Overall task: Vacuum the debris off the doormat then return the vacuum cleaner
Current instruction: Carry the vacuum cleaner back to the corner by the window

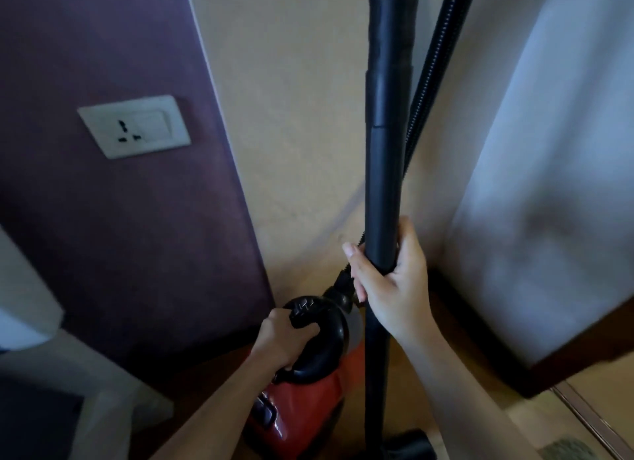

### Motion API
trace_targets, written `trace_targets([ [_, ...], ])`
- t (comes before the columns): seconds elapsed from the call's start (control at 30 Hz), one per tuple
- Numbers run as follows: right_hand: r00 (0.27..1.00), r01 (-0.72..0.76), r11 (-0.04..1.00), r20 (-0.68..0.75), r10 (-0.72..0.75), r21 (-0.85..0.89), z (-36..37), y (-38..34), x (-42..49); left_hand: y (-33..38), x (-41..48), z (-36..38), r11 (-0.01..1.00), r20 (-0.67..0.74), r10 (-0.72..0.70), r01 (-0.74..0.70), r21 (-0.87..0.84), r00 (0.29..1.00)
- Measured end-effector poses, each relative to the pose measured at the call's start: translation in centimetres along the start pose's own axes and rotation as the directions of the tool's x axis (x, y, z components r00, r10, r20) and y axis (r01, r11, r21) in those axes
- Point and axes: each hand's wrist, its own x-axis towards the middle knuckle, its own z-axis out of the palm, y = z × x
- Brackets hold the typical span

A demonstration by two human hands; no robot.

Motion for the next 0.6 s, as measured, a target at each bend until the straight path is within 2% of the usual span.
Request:
trace_targets([
  [0.1,0.999,-0.010,1.000,0.040,0.010,-0.020,1.5,-5.9,2.3,4.8,-4.0,-4.6,0.999,-0.036,-0.008,0.010,0.037,0.999],
  [0.3,1.000,-0.017,1.000,0.018,0.018,-0.015,2.3,-21.0,9.9,16.4,-12.7,-14.1,0.999,-0.069,-0.036,0.039,0.036,0.997],
  [0.47,1.000,-0.026,0.997,0.009,0.027,-0.067,2.6,-34.2,15.1,27.6,-20.6,-22.7,1.000,-0.068,-0.001,0.003,0.029,0.998],
  [0.6,1.000,0.030,0.985,-0.003,-0.031,-0.173,3.0,-44.5,18.6,35.6,-26.6,-28.7,0.997,-0.050,0.064,-0.062,0.037,0.997],
])
